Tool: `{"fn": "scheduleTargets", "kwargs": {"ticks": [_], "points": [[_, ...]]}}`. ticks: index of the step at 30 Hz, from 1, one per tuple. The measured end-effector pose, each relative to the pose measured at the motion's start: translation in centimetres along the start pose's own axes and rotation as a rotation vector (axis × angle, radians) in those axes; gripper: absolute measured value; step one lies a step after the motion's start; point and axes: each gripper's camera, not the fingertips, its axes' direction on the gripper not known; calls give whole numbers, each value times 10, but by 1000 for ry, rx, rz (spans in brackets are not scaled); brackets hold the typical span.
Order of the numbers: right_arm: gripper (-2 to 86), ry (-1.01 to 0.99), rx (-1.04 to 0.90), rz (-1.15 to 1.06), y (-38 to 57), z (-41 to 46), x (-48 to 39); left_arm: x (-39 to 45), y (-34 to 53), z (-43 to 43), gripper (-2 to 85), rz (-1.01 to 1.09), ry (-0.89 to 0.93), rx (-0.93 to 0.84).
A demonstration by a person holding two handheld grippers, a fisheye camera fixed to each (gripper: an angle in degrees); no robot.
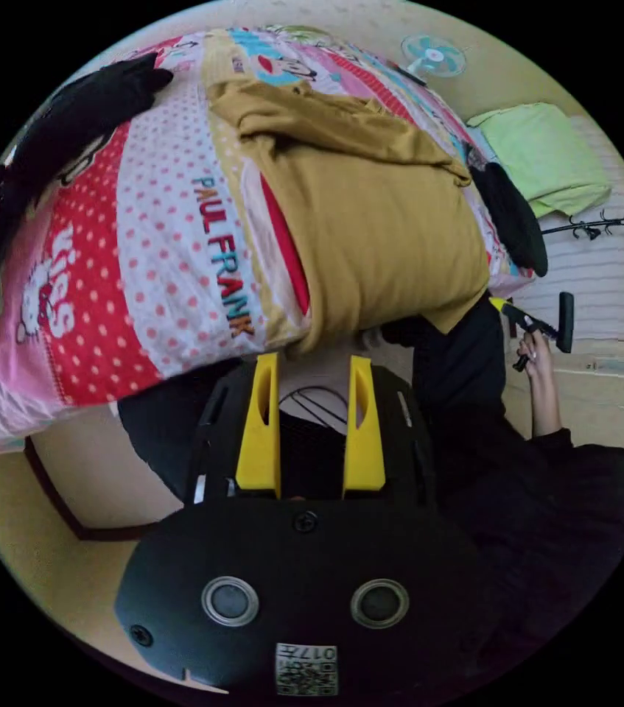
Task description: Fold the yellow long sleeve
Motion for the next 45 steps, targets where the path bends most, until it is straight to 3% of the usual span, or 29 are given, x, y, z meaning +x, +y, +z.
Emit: {"fn": "scheduleTargets", "kwargs": {"ticks": [4,6,10,13,16,19,21,23,30,34,39,42,45], "points": [[140,14,-149,-8,-20,38,-21,2,2,52,138,-34,46,12],[137,102,-181,-19,-31,49,-29,6,-23,84,151,-36,-74,-64],[129,152,-335,-25,-56,87,-36,21,-65,113,138,31,-99,-123],[76,182,-396,-11,-61,95,-31,20,-89,144,91,37,-189,-237],[39,126,-364,-36,-52,63,-22,9,-89,158,19,71,-136,-295],[34,-6,-297,-109,-28,4,-10,-1,-72,114,10,99,114,-213],[32,-157,-229,-142,-11,-42,0,-14,-46,72,11,192,461,-199],[31,-318,-155,-180,6,-87,9,-24,-18,38,11,261,622,-160],[30,-764,9,-191,43,-171,36,-76,59,-69,15,118,854,189],[33,-880,115,-236,-28,-203,40,-98,23,-114,23,97,963,320],[54,-691,293,-191,-190,-226,29,-136,-138,-177,70,22,876,434],[84,-473,363,13,-234,-221,21,-167,-179,-185,121,-119,775,545],[87,-188,359,-51,-227,-193,-25,-171,-167,-168,142,-204,533,557]]}}
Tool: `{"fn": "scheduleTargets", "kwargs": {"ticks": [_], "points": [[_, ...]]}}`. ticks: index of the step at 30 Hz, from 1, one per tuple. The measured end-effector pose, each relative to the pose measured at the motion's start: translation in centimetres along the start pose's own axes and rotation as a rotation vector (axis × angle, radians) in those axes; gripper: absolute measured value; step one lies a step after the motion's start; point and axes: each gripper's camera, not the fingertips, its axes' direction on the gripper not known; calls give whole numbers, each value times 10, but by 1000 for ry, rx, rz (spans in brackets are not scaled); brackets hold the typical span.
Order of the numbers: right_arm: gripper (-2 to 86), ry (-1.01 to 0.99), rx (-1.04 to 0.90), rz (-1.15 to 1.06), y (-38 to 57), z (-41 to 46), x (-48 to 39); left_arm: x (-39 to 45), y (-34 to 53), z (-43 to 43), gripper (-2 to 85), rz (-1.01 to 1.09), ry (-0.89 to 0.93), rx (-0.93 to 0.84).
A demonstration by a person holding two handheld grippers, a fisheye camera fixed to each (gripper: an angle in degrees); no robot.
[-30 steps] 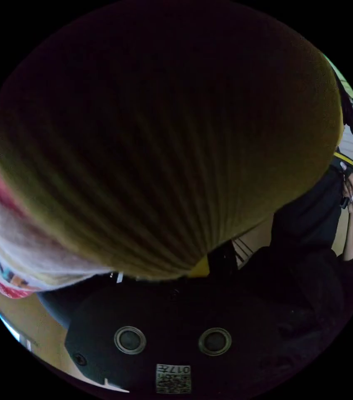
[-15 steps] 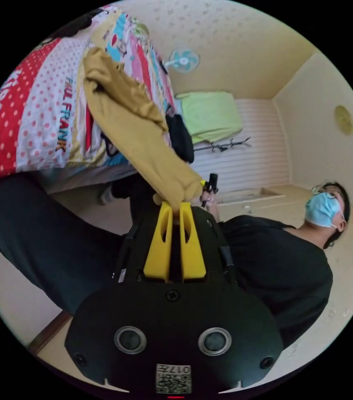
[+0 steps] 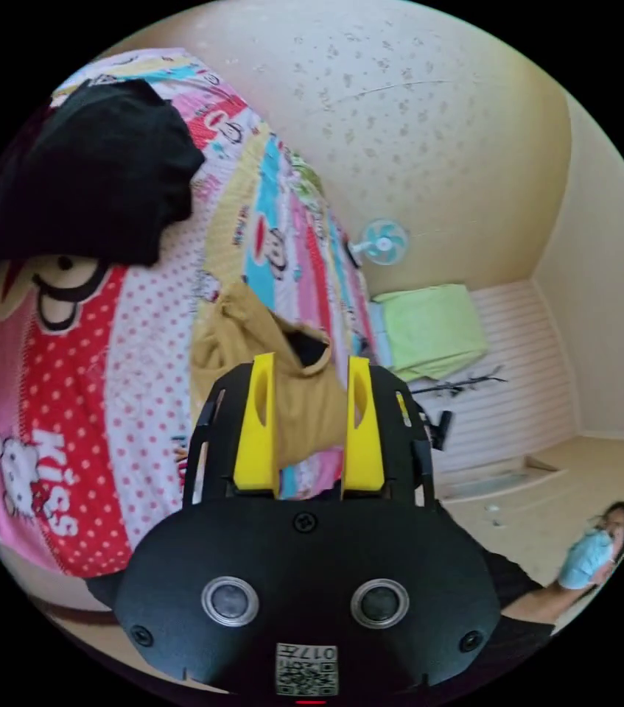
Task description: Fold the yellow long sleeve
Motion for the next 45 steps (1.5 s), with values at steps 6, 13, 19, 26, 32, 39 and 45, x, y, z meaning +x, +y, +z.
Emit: {"fn": "scheduleTargets", "kwargs": {"ticks": [6,13,19,26,32,39,45], "points": [[30,505,-238,-282,100,109,-24,-43,90,50,142,-94,-234,-100],[8,365,-31,-128,155,43,2,-39,102,49,42,-130,8,67],[10,201,38,103,177,-24,58,161,76,125,41,425,111,-76],[30,27,-15,195,200,-68,112,225,140,216,112,663,161,-321],[98,-242,17,334,220,-93,167,100,131,203,155,182,-231,-105],[200,-637,138,621,223,-84,219,49,159,254,68,-2,34,-333],[203,-1080,185,602,188,-48,223,153,225,177,70,322,118,-376]]}}
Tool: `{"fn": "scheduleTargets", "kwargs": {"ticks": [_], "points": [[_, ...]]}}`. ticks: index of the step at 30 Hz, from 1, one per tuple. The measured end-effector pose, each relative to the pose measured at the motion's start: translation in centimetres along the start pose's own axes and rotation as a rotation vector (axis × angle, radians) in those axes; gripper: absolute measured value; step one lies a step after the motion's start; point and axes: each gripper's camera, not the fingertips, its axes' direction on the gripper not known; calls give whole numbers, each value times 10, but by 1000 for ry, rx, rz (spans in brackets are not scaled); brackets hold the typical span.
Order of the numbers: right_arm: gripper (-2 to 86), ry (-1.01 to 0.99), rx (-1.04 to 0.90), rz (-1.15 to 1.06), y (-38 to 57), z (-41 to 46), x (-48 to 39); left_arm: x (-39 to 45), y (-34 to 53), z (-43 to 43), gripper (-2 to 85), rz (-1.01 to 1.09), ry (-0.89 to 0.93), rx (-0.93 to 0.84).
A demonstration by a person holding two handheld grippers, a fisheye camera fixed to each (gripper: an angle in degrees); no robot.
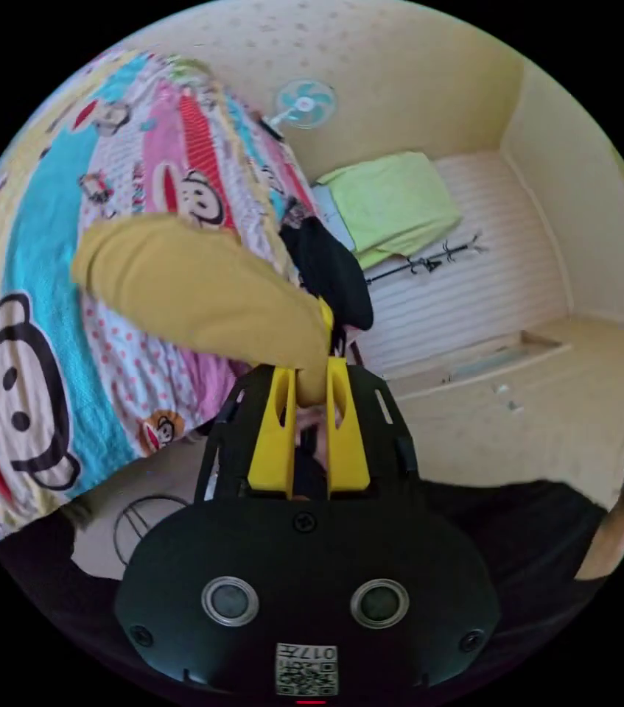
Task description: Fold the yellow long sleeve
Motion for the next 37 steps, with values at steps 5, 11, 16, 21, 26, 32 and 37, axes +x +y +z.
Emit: {"fn": "scheduleTargets", "kwargs": {"ticks": [5,11,16,21,26,32,37], "points": [[76,-66,-135,-172,-42,37,-55,93,43,-28,99,288,-308,40],[60,-120,-90,-565,-124,5,-197,124,64,-34,118,384,-493,-5],[88,283,193,-611,-163,-106,-229,73,57,-35,125,177,-345,-70],[129,1106,448,-360,-92,-154,-162,16,59,-33,134,26,-421,-168],[84,1361,254,-442,-20,-46,-49,-33,68,-64,127,-126,-496,-170],[43,1325,-365,-663,30,205,89,-79,83,-214,125,-307,-646,196],[44,1434,-730,-886,95,365,197,-102,111,-397,136,-434,-800,639]]}}
